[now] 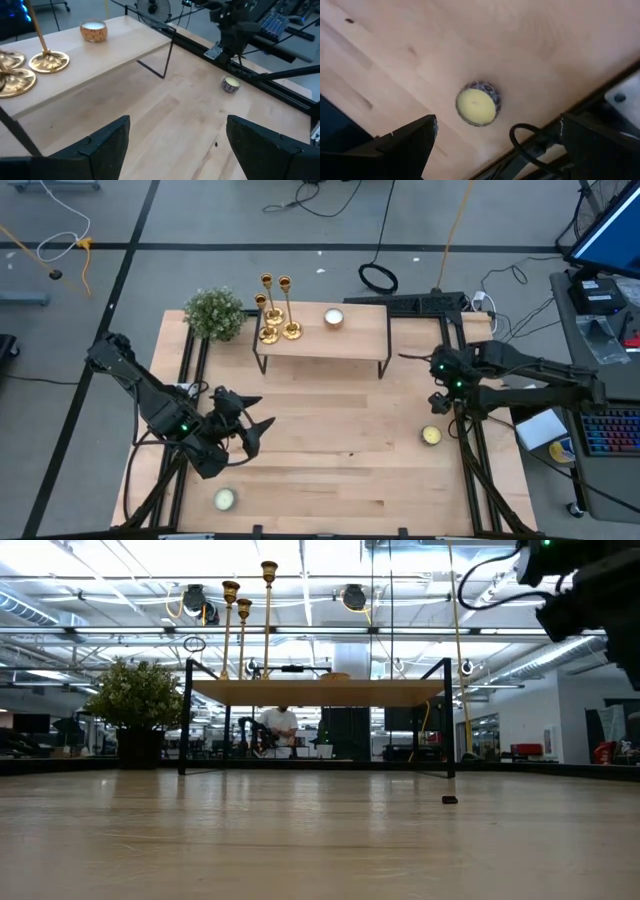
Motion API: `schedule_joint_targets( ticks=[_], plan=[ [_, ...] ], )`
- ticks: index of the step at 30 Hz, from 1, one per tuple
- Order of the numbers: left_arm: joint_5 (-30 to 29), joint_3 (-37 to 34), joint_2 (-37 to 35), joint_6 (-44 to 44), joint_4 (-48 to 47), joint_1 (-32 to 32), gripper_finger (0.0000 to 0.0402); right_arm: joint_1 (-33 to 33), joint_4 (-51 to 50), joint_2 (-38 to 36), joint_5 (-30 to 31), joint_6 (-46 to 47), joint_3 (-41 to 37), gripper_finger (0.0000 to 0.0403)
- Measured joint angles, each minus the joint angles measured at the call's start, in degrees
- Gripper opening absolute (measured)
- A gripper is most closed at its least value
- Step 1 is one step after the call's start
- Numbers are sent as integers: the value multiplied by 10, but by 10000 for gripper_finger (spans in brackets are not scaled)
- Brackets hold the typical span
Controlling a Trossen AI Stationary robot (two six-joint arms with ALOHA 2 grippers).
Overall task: Pick & Place candle stick holders
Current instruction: Put the red scented candle on the shelf
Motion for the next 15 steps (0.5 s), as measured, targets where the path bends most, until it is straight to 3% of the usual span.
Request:
schedule_joint_targets(
  ticks=[7,15],
  plan=[
    [0,0,0,9,16,0,326,27,2,-14,29,64,5,397],
    [0,0,0,28,39,0,326,139,84,6,30,198,5,399]
  ],
)
